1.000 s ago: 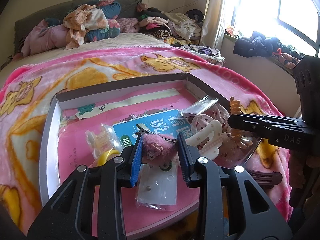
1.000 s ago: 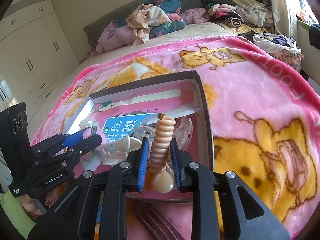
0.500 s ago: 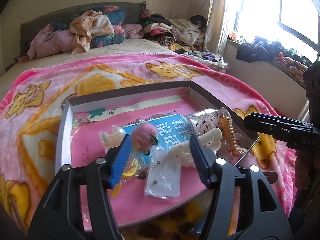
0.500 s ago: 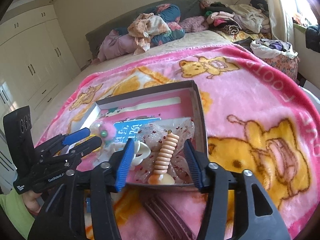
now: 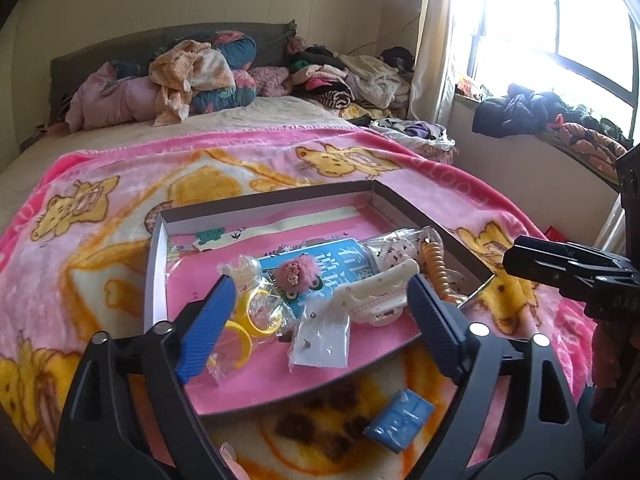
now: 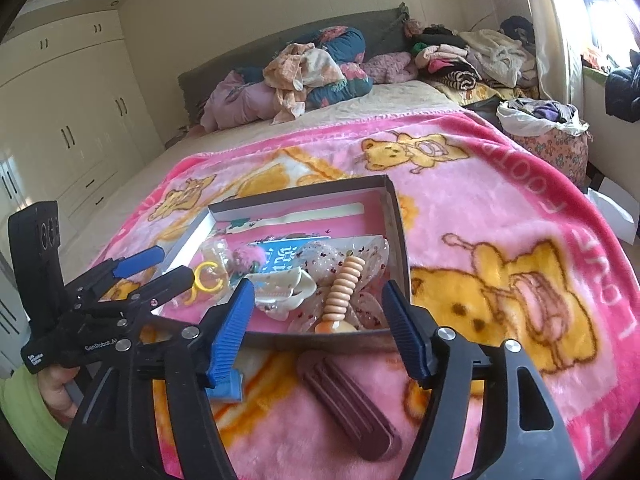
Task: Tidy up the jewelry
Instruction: 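Open the left tool to drop the pink clip while the right tool releases the spiral tie, then withdraw both tools toward the blue packet and maroon hair clip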
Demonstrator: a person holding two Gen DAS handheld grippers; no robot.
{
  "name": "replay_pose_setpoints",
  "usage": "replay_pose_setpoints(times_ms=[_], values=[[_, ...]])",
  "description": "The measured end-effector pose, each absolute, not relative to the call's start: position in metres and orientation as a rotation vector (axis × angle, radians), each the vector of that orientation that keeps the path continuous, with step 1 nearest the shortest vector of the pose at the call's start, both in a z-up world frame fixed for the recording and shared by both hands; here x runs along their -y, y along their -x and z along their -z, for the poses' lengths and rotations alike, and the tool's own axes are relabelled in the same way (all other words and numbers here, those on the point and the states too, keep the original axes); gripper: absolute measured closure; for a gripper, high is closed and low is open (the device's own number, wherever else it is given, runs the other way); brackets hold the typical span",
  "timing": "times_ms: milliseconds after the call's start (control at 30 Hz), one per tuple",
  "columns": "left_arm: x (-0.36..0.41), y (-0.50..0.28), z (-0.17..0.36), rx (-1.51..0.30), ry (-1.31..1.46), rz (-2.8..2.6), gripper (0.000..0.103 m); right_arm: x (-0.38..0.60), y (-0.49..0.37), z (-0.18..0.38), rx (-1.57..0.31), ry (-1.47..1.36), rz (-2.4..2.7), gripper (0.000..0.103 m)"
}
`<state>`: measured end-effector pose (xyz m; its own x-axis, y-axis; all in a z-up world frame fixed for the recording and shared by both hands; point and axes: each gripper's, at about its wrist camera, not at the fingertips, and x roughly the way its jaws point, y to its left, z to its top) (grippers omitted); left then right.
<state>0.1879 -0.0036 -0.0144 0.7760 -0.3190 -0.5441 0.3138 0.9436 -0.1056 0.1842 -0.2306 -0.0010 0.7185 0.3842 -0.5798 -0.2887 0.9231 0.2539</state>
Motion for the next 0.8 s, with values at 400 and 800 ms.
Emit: replay_pose_setpoints(times_ms=[400, 800], values=[[0.012, -0.163, 0.02, -0.606, -0.007, 0.367, 0.014, 0.248, -0.157, 0.012, -0.684, -0.142, -0.343, 0.033], [0.031, -0.15, 0.036, -0.648, -0.051, 0.416, 0.014, 0.262, -0.146, 0.034, -0.73, -0.106, -0.325, 0.033]])
